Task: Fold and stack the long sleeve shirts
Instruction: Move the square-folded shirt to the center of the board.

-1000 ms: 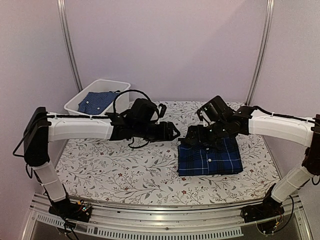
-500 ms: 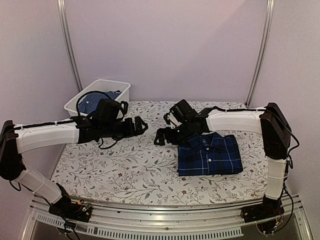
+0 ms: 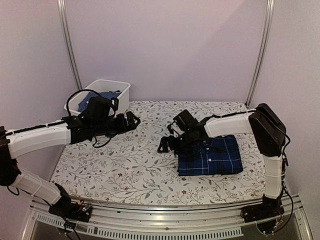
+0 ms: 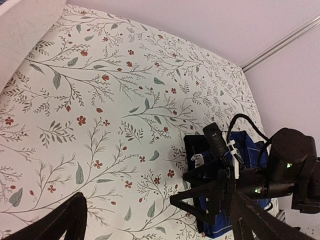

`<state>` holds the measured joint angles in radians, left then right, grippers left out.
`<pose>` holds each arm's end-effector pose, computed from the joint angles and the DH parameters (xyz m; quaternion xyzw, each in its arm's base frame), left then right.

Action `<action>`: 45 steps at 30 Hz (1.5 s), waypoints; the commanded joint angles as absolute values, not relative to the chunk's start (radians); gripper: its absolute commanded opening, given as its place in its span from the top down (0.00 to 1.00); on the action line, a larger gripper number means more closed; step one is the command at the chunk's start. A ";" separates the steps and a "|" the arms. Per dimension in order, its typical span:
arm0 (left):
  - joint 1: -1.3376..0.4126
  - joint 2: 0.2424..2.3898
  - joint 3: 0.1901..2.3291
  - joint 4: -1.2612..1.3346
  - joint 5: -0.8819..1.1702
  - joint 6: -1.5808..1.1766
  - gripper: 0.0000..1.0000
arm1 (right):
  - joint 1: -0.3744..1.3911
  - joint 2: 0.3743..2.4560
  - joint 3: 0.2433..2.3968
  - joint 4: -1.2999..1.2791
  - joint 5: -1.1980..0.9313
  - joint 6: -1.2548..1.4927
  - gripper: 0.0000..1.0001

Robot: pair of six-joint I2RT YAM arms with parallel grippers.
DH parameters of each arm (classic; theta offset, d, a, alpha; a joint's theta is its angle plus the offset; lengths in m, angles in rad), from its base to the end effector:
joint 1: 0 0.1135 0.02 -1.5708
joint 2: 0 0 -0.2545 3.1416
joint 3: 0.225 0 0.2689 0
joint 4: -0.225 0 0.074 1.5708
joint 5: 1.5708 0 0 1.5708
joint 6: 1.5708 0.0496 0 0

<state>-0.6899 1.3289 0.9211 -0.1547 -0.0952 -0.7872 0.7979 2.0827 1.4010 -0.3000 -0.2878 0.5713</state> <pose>0.2559 -0.2050 0.2459 -0.0655 0.8724 -0.2940 0.3848 0.3066 0.3345 0.1157 -0.1484 0.9363 0.2880 0.1358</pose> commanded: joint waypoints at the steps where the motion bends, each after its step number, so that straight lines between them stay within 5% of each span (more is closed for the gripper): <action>1: -0.674 1.328 0.921 -0.162 -0.104 -0.793 0.00 | 0.768 2.067 1.305 -0.242 -0.311 0.598 0.01; 45: -0.669 1.410 0.931 -0.141 -0.051 -0.810 0.00 | 0.546 1.738 0.768 -0.047 -0.335 0.679 0.01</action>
<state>-0.6842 1.4010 0.9329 -0.1478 -0.0422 -0.8051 0.5697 1.7615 0.8577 0.0414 -0.3836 0.6556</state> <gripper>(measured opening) 0.996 0.989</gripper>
